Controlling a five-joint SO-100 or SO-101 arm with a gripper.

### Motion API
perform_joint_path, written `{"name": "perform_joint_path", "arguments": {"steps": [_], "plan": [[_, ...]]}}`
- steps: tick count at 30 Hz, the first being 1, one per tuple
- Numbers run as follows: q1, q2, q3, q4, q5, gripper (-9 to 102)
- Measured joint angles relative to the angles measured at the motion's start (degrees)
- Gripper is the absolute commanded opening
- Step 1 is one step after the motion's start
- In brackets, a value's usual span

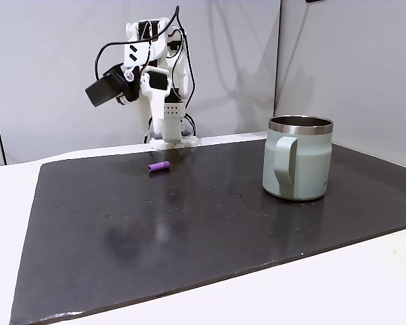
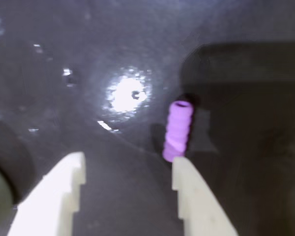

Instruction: Grasp a pengrip and put it in the cup.

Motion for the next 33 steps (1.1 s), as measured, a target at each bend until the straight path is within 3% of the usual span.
{"name": "perform_joint_path", "arguments": {"steps": [11,33], "plan": [[0.5,-7.4,6.0,-11.2,-1.0,22],[-1.9,-13.4,12.2,-17.4,-4.1,20]]}}
